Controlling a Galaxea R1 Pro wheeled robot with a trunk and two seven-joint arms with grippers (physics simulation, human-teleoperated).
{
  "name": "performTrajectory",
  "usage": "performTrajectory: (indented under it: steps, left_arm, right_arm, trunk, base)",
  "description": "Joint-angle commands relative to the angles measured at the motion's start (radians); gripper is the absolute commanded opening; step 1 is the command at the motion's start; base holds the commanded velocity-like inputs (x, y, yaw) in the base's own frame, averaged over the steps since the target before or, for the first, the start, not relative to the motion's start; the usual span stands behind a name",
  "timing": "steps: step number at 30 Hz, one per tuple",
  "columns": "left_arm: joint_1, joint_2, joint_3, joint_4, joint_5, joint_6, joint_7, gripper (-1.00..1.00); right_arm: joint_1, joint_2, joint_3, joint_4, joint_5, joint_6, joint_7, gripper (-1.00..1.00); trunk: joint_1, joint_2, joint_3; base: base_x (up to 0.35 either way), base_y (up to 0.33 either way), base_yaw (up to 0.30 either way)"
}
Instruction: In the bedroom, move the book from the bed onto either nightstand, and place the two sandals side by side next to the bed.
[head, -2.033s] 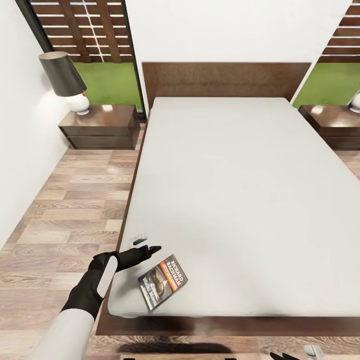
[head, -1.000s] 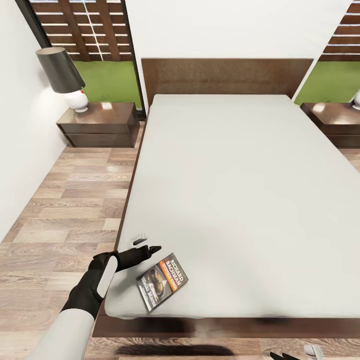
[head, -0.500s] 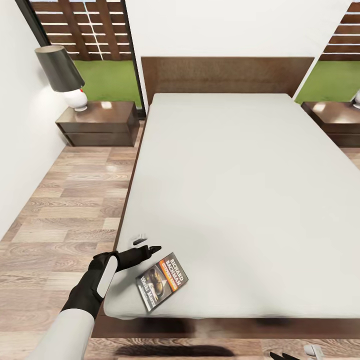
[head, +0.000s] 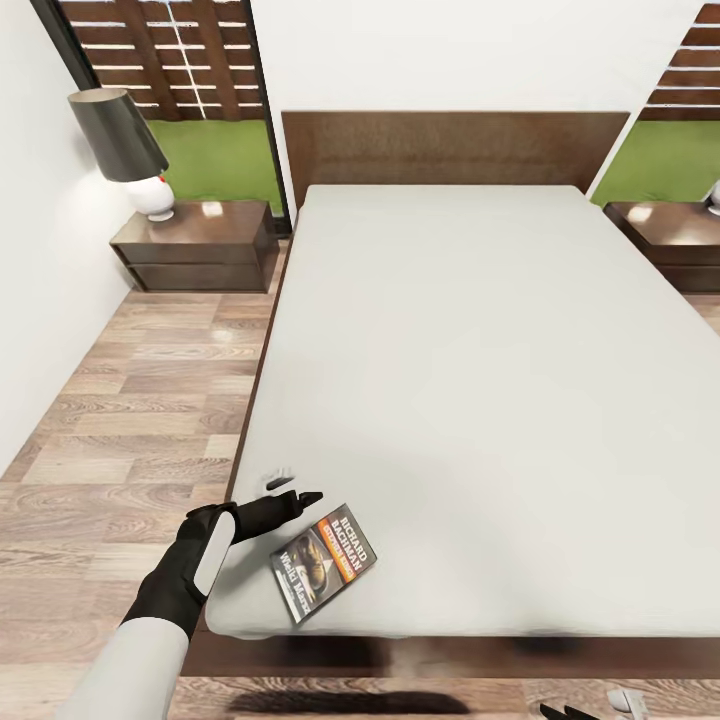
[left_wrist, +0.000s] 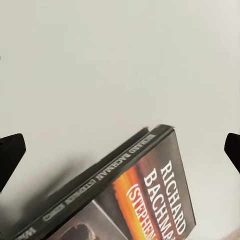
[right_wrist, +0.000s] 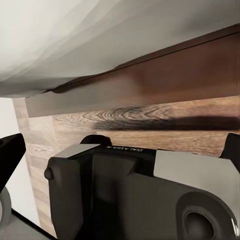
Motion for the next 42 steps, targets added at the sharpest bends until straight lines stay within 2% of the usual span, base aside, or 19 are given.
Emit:
performTrajectory:
  steps: [1,3,10,16,31,36,42]
  left_arm:
    - [-0.001,-0.001,0.004,-0.001,0.002,0.008,-0.003,1.0]
    - [-0.001,-0.001,0.004,-0.001,0.002,0.008,-0.003,1.0]
    - [-0.001,-0.001,0.005,-0.001,0.002,0.008,-0.003,1.0]
    - [-0.001,-0.001,0.004,-0.001,0.002,0.008,-0.003,1.0]
    - [-0.001,-0.001,0.005,-0.001,0.002,0.008,-0.003,1.0]
    - [-0.001,-0.001,0.004,0.0,0.002,0.008,-0.003,1.0]
    - [-0.001,-0.001,0.005,0.0,0.002,0.008,-0.003,1.0]
  right_arm:
    - [-0.001,0.0,-0.004,0.0,0.002,0.002,0.004,1.0]
    - [-0.001,0.0,-0.004,0.0,0.002,0.002,0.004,1.0]
    - [-0.001,0.0,-0.004,0.0,0.002,0.002,0.004,1.0]
    - [-0.001,0.0,-0.004,0.0,0.002,0.002,0.004,1.0]
    - [-0.001,0.0,-0.004,0.0,0.002,0.002,0.004,1.0]
    - [-0.001,0.0,-0.004,0.0,0.002,0.002,0.004,1.0]
    - [-0.001,0.0,-0.004,0.0,0.002,0.002,0.004,1.0]
  trunk:
    - [0.004,-0.008,-0.004]
    - [0.012,-0.022,-0.01]
    - [0.012,-0.022,-0.01]
    - [0.035,-0.064,-0.029]
    - [0.035,-0.064,-0.029]
    - [0.054,-0.099,-0.045]
    - [0.054,-0.099,-0.045]
  base:
    - [0.0,0.0,0.0]
    - [0.0,0.0,0.0]
    - [0.0,0.0,0.0]
    - [0.0,0.0,0.0]
    - [0.0,0.0,0.0]
    - [0.0,0.0,0.0]
    - [0.0,0.0,0.0]
